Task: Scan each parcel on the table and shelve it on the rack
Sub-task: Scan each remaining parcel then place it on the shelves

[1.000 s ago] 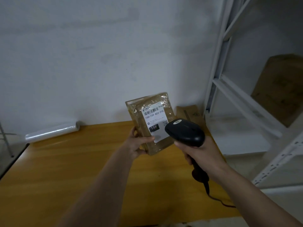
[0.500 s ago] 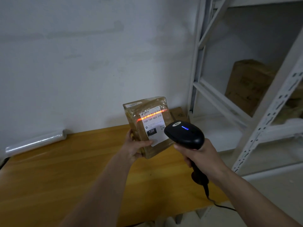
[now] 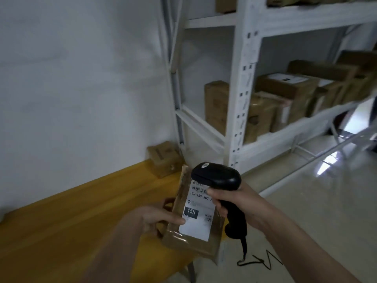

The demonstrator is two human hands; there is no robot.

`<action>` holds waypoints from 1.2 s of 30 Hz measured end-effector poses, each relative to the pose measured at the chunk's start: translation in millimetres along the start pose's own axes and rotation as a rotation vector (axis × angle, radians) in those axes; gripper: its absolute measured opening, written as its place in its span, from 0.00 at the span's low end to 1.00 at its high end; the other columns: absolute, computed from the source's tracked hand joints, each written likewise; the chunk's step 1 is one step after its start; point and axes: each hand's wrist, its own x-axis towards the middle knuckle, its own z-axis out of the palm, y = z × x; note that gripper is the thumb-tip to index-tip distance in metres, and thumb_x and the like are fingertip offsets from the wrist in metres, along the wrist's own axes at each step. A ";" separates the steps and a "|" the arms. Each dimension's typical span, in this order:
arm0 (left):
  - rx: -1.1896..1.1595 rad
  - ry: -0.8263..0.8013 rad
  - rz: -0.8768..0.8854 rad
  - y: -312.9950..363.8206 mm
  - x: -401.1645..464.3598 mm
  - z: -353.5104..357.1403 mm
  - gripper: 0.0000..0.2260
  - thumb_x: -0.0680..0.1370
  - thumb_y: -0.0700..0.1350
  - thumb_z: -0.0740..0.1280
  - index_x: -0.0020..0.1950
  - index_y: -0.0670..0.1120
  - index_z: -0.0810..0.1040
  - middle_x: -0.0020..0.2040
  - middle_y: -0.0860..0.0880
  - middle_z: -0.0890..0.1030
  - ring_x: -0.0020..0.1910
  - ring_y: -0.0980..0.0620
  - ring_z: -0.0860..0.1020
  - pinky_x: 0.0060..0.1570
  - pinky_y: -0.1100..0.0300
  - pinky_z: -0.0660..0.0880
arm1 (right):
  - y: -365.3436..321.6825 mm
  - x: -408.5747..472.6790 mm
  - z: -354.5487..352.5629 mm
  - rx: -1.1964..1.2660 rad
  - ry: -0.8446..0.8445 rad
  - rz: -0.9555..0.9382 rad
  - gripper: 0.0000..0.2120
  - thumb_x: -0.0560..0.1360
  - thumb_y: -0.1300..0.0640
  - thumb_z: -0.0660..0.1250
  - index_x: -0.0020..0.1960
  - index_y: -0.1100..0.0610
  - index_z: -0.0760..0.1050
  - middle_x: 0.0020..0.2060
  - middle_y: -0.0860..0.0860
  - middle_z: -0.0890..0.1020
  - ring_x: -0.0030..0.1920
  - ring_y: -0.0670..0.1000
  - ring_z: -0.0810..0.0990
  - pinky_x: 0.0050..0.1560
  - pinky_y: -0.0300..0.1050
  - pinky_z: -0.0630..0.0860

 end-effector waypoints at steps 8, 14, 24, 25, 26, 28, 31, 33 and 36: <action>-0.046 -0.050 0.114 75.9 48.9 115.5 0.48 0.58 0.38 0.83 0.73 0.53 0.64 0.62 0.45 0.78 0.59 0.41 0.77 0.47 0.42 0.79 | -8.8 -75.1 -110.9 0.120 0.241 -0.112 0.11 0.72 0.57 0.73 0.42 0.64 0.76 0.30 0.59 0.72 0.28 0.54 0.69 0.33 0.45 0.70; -0.120 -0.004 0.201 129.4 67.7 198.8 0.49 0.55 0.36 0.81 0.72 0.53 0.64 0.61 0.44 0.78 0.57 0.40 0.77 0.52 0.38 0.77 | -11.9 -127.0 -188.5 0.099 0.400 -0.163 0.15 0.73 0.57 0.72 0.44 0.70 0.75 0.30 0.58 0.73 0.28 0.54 0.71 0.33 0.44 0.72; -0.202 0.093 0.298 194.3 104.7 329.2 0.47 0.51 0.38 0.83 0.66 0.54 0.67 0.57 0.50 0.79 0.50 0.46 0.80 0.43 0.44 0.80 | -10.7 -203.3 -304.4 0.190 0.628 -0.180 0.04 0.71 0.58 0.75 0.42 0.57 0.80 0.31 0.56 0.76 0.30 0.53 0.73 0.33 0.47 0.72; -0.213 0.103 0.307 201.7 107.7 339.1 0.47 0.51 0.39 0.83 0.67 0.54 0.67 0.58 0.50 0.79 0.50 0.45 0.80 0.45 0.42 0.80 | -12.9 -207.7 -314.5 0.190 0.640 -0.188 0.04 0.71 0.58 0.75 0.42 0.57 0.81 0.31 0.56 0.76 0.30 0.54 0.73 0.33 0.47 0.72; -0.225 0.109 0.313 209.6 110.0 349.2 0.48 0.51 0.39 0.83 0.67 0.53 0.67 0.58 0.49 0.79 0.50 0.45 0.81 0.44 0.42 0.80 | -15.8 -211.9 -324.1 0.189 0.652 -0.199 0.03 0.71 0.58 0.75 0.40 0.56 0.81 0.31 0.56 0.76 0.30 0.54 0.73 0.34 0.47 0.72; -0.255 0.098 0.320 222.9 112.9 368.4 0.47 0.50 0.41 0.82 0.66 0.54 0.67 0.53 0.48 0.83 0.42 0.46 0.84 0.37 0.46 0.81 | -19.9 -218.3 -342.5 0.176 0.673 -0.229 0.06 0.71 0.59 0.74 0.36 0.54 0.81 0.30 0.57 0.75 0.30 0.54 0.72 0.34 0.48 0.71; -0.287 0.093 0.311 243.7 116.0 394.8 0.39 0.56 0.43 0.81 0.64 0.53 0.70 0.38 0.50 0.86 0.36 0.49 0.84 0.37 0.49 0.80 | -23.2 -224.3 -364.7 0.179 0.726 -0.273 0.07 0.70 0.57 0.75 0.35 0.55 0.79 0.29 0.58 0.73 0.30 0.55 0.71 0.35 0.49 0.70; -0.286 0.111 0.319 254.6 117.4 409.3 0.32 0.63 0.42 0.80 0.64 0.52 0.72 0.41 0.48 0.86 0.42 0.47 0.82 0.45 0.45 0.80 | -24.1 -227.8 -375.5 0.203 0.755 -0.297 0.07 0.67 0.55 0.75 0.34 0.55 0.78 0.29 0.58 0.73 0.30 0.55 0.70 0.36 0.49 0.69; -0.288 0.110 0.322 273.4 119.8 427.7 0.28 0.67 0.41 0.77 0.65 0.49 0.73 0.51 0.45 0.83 0.47 0.45 0.80 0.53 0.41 0.77 | -25.0 -233.4 -389.7 0.229 0.776 -0.321 0.08 0.66 0.55 0.75 0.34 0.55 0.78 0.28 0.57 0.73 0.30 0.54 0.71 0.36 0.49 0.70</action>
